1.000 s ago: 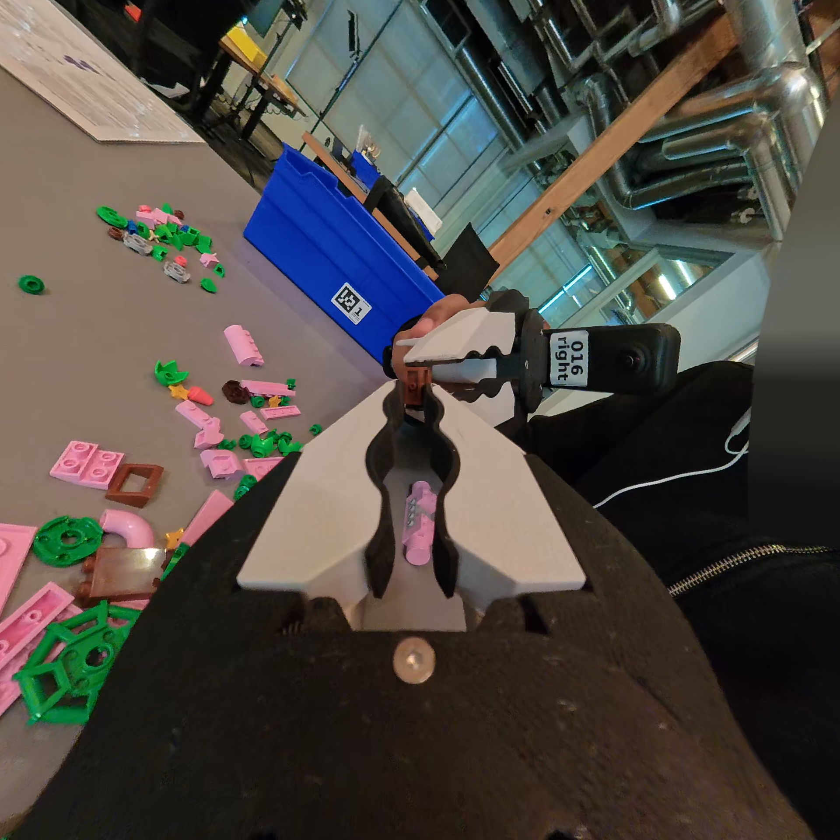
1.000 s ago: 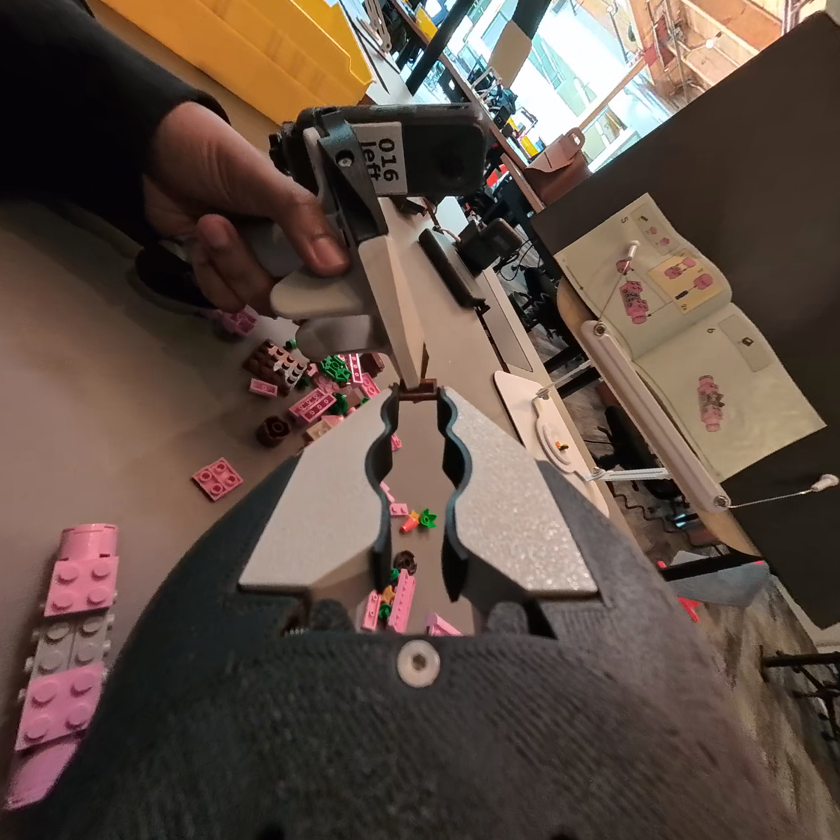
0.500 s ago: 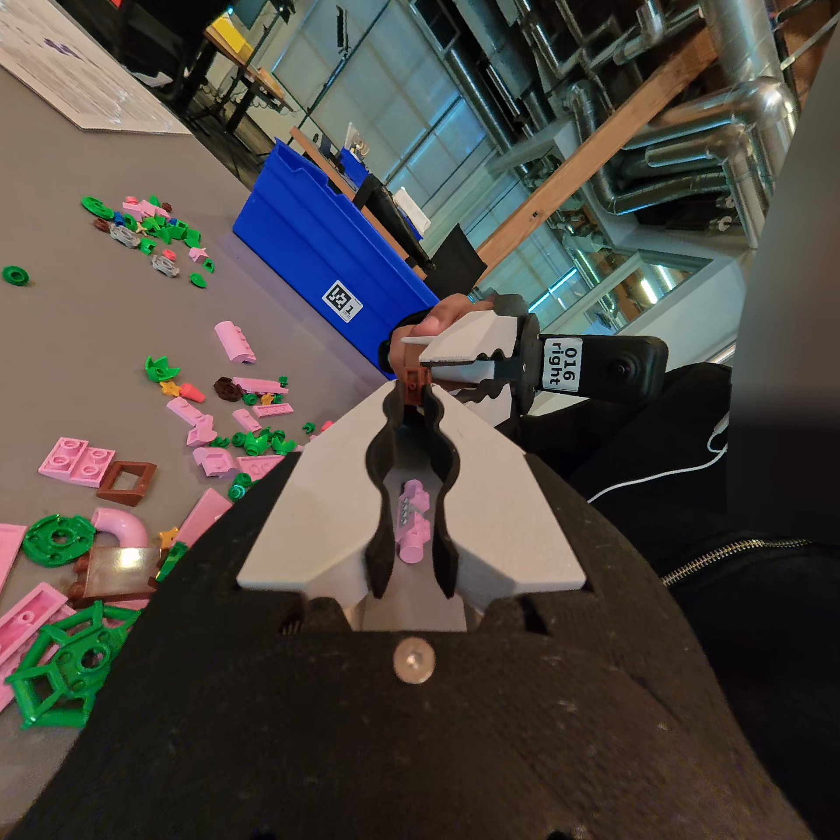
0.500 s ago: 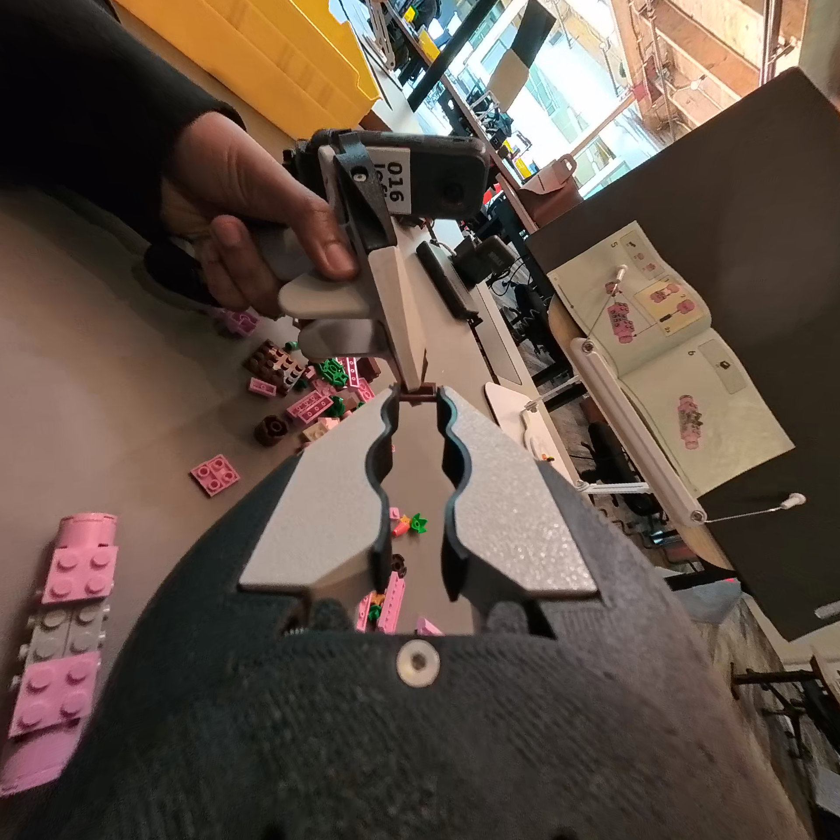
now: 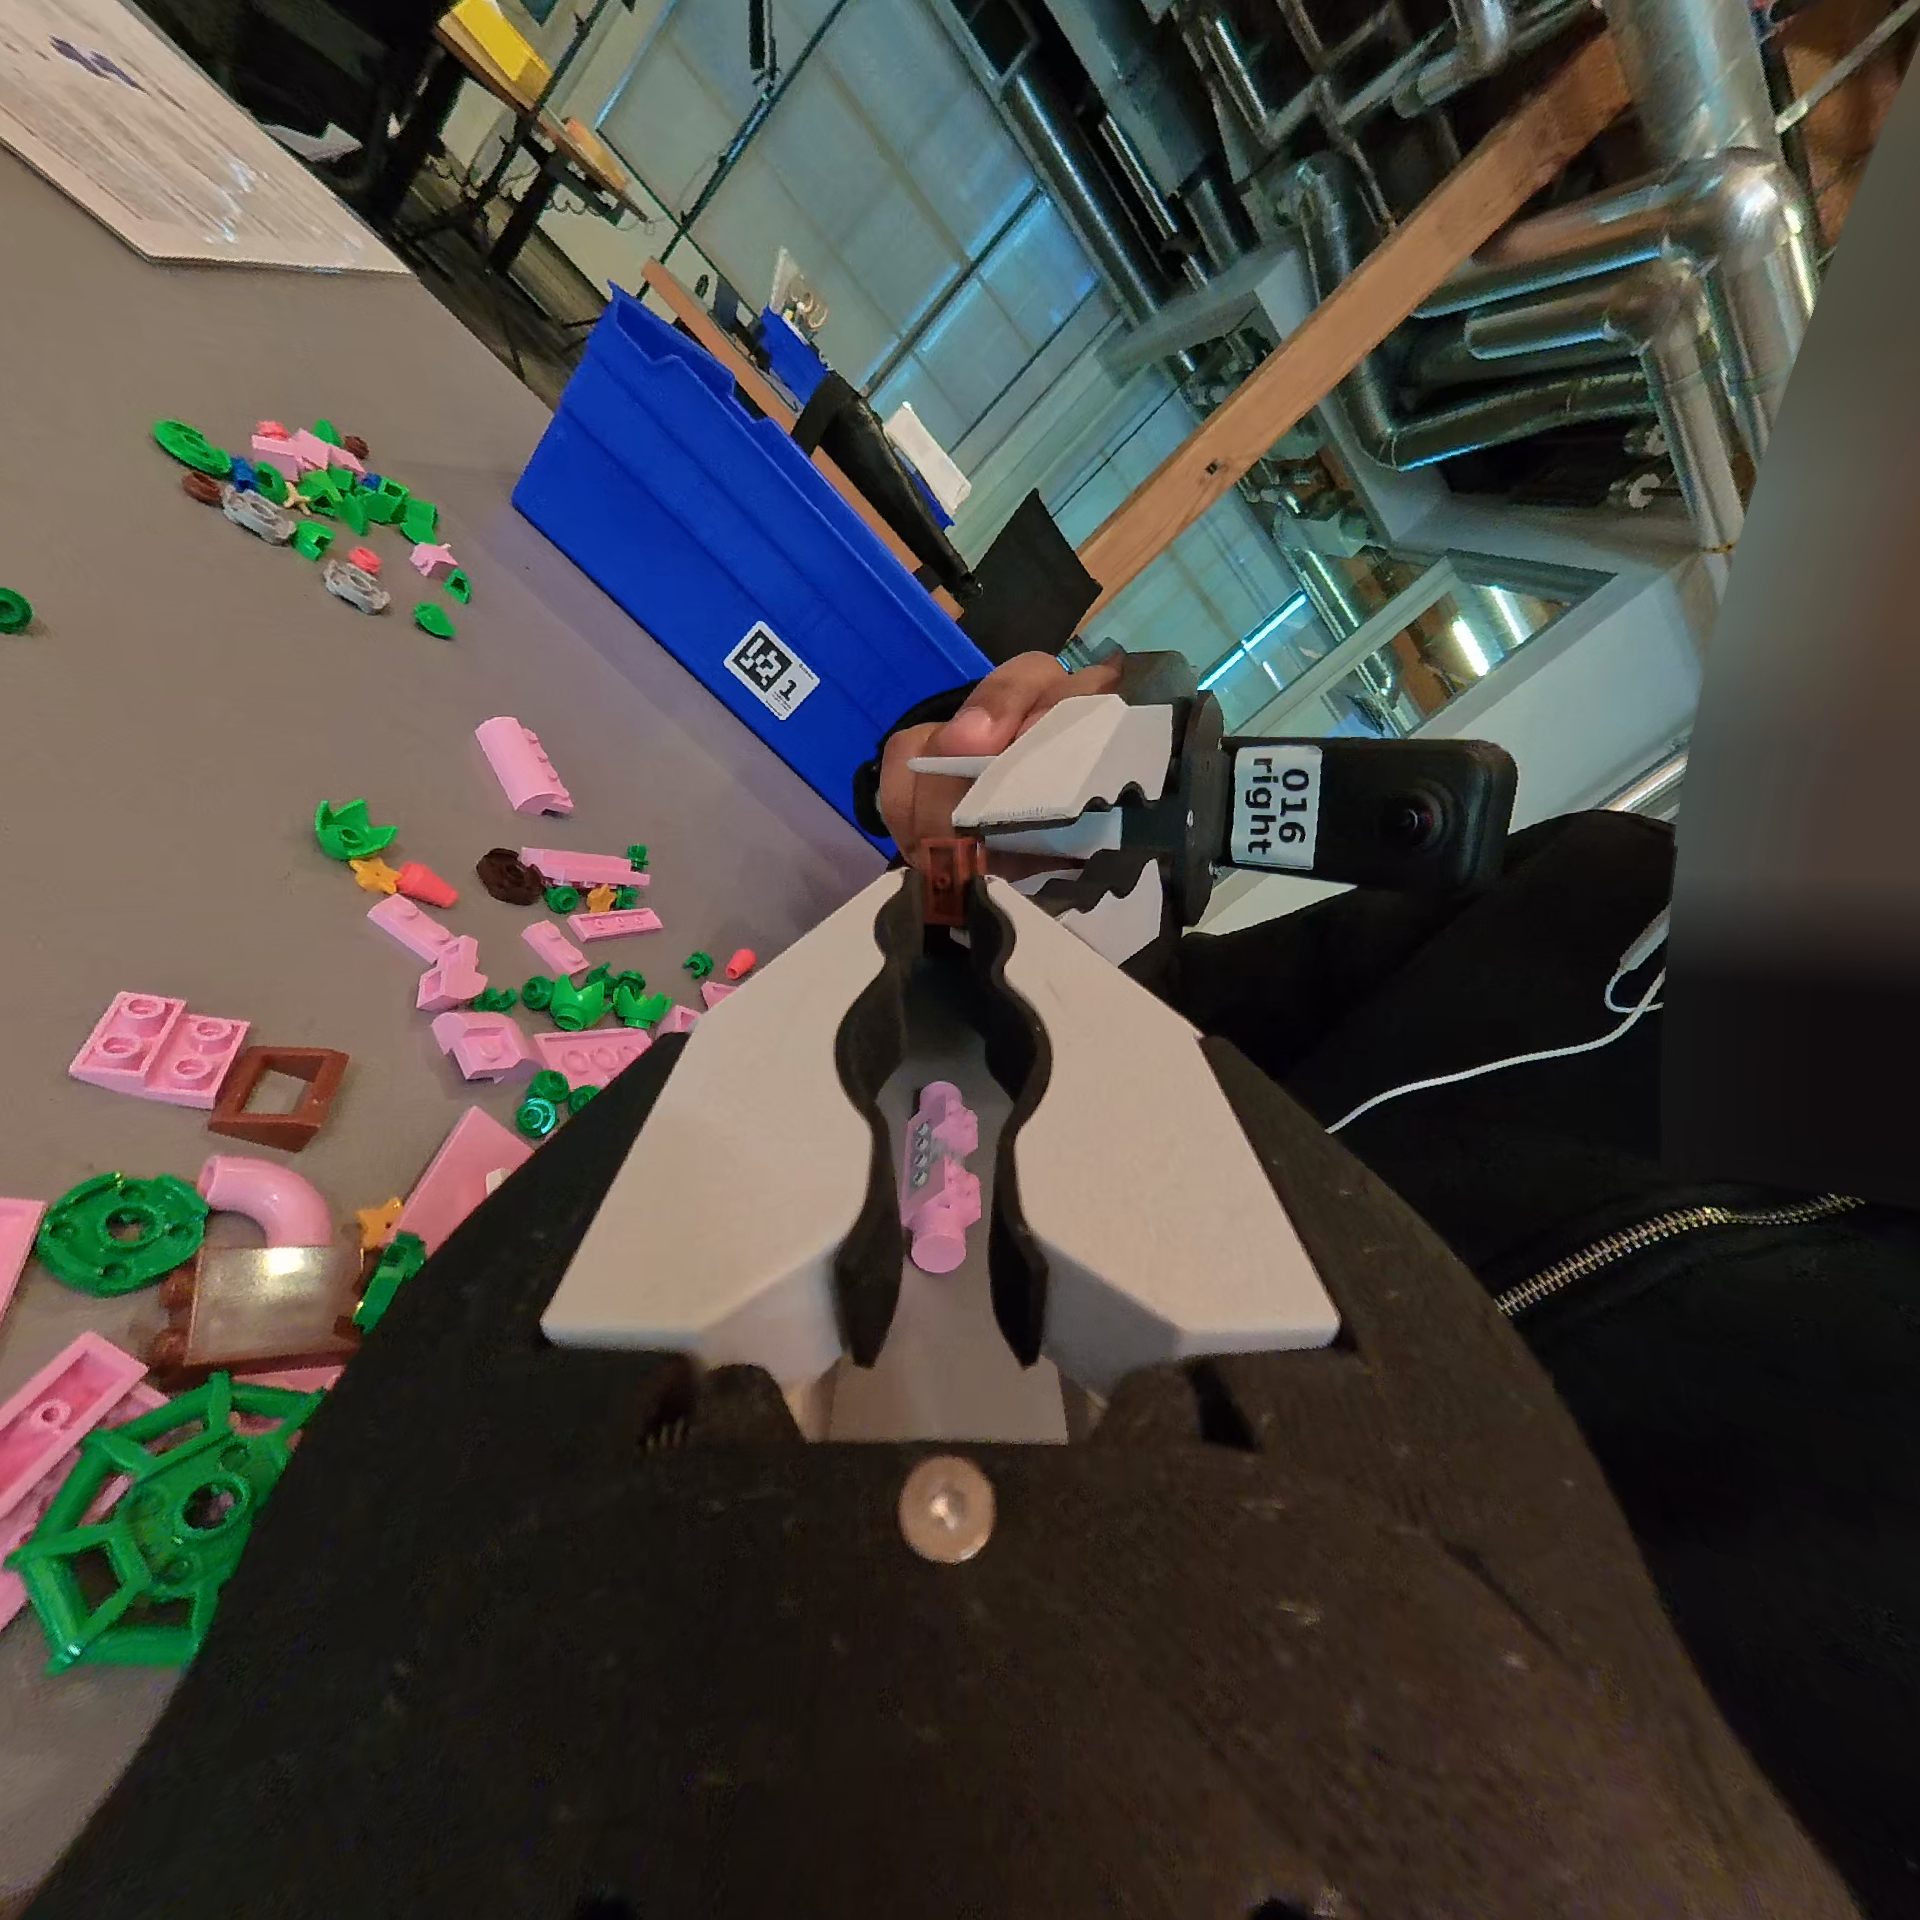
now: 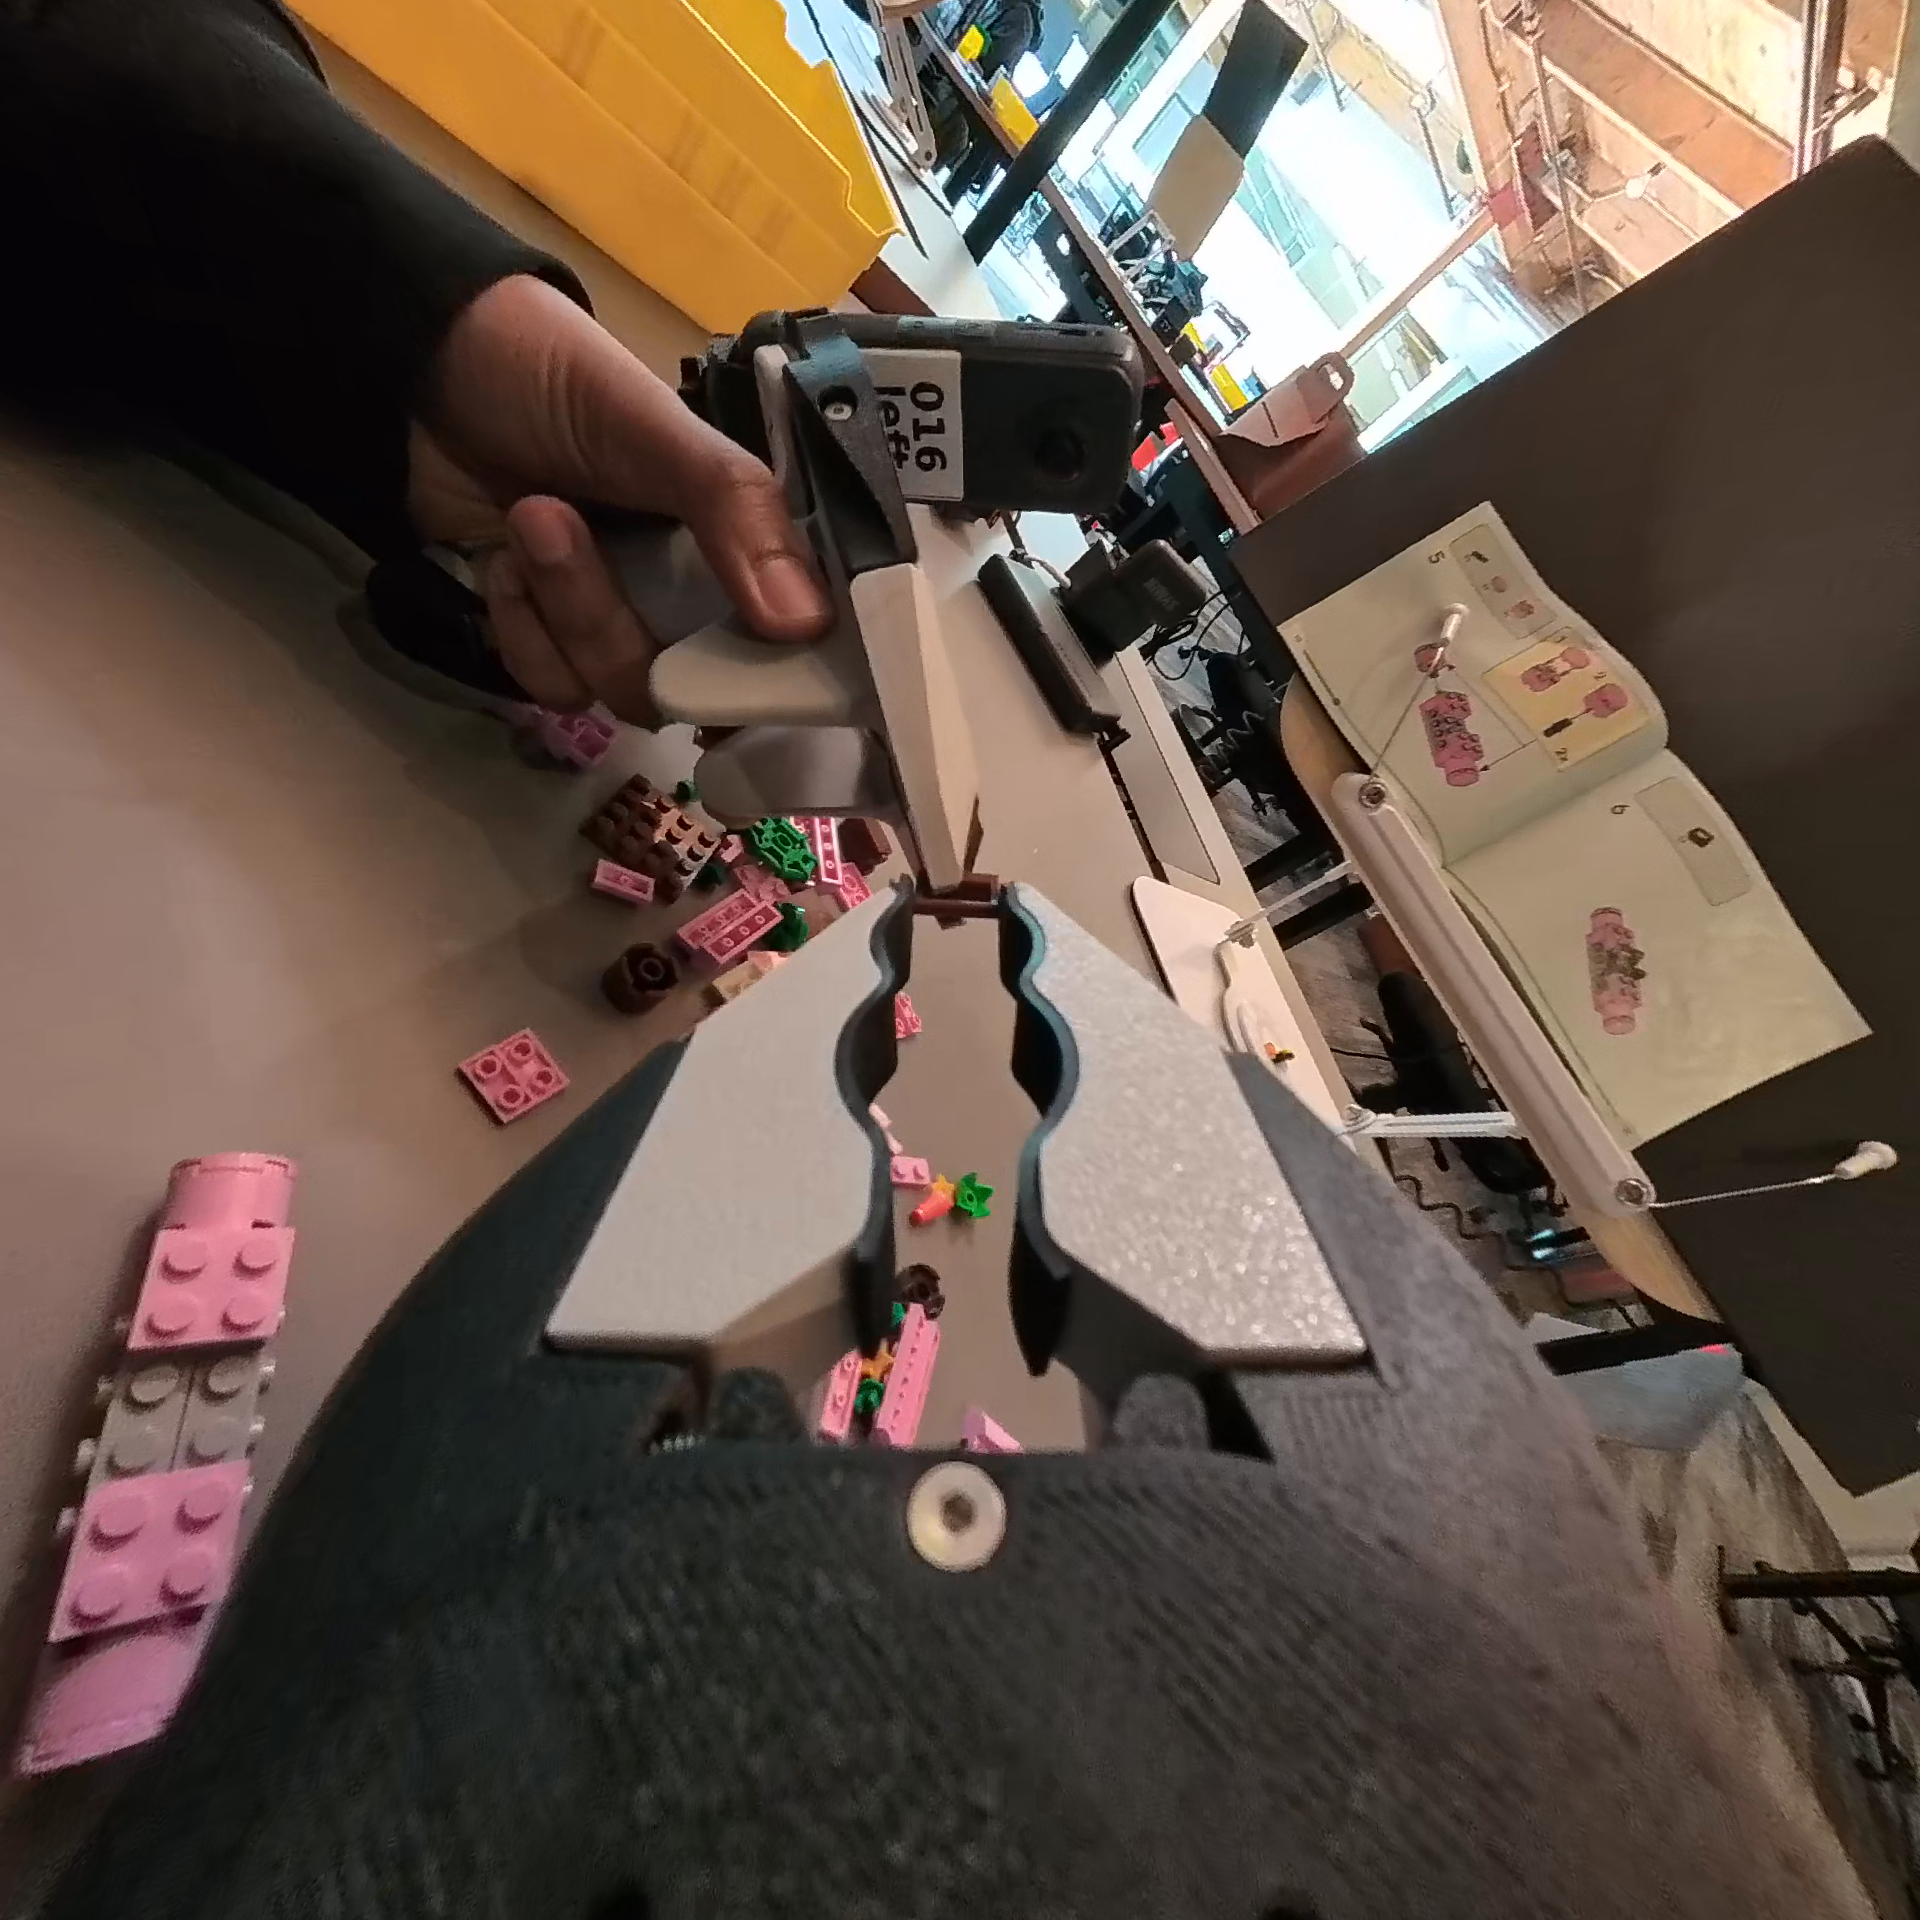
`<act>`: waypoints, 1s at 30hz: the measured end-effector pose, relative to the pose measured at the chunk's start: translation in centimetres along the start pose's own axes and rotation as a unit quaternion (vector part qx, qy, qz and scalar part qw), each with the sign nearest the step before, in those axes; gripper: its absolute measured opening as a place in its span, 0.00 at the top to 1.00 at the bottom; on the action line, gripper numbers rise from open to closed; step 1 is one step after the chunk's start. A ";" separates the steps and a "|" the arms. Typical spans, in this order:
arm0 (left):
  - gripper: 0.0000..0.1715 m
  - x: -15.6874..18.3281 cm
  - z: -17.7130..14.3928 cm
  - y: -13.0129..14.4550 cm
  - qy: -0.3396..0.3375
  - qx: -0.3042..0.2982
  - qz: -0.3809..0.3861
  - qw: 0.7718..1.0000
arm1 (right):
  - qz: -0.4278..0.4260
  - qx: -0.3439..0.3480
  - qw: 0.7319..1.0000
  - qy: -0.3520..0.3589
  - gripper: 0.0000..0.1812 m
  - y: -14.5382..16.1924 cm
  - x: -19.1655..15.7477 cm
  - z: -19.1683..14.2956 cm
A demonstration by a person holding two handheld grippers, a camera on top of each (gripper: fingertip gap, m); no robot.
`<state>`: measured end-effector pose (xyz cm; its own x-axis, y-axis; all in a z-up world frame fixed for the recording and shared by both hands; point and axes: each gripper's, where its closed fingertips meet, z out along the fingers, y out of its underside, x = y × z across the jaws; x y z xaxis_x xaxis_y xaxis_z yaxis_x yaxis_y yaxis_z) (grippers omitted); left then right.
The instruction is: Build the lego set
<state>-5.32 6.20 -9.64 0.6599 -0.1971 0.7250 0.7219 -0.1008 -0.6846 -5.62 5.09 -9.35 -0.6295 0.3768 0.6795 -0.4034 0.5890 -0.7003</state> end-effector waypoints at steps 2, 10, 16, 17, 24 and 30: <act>0.97 0.0 0.0 0.0 0.000 0.001 0.000 1.000 | -0.002 0.001 1.000 0.001 0.92 0.0 0.0 0.0; 0.97 0.2 0.0 0.0 0.006 0.001 0.000 1.000 | -0.013 0.003 1.000 0.007 0.92 -0.1 0.0 0.0; 0.97 0.4 0.0 -0.1 0.011 0.004 0.001 1.000 | -0.012 0.002 1.000 0.008 0.92 -0.3 0.1 -0.1; 0.96 0.6 0.0 -0.2 0.016 0.005 0.003 1.000 | -0.008 0.003 1.000 0.006 0.92 -0.4 0.2 -0.1; 0.90 1.1 0.3 0.1 -0.010 -0.015 0.083 0.996 | 0.074 0.008 0.997 0.008 0.92 -0.5 2.6 -1.6; 0.79 1.1 2.3 7.5 -0.067 -0.206 0.240 0.946 | 0.207 -0.054 0.974 -0.075 0.92 1.5 1.2 -4.5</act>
<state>1.31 7.45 -13.83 0.9313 -0.1945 0.3081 0.2086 -0.4086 -0.8886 -3.98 9.65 -8.64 -0.8165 0.4939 0.2989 -0.0274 0.4841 -0.8746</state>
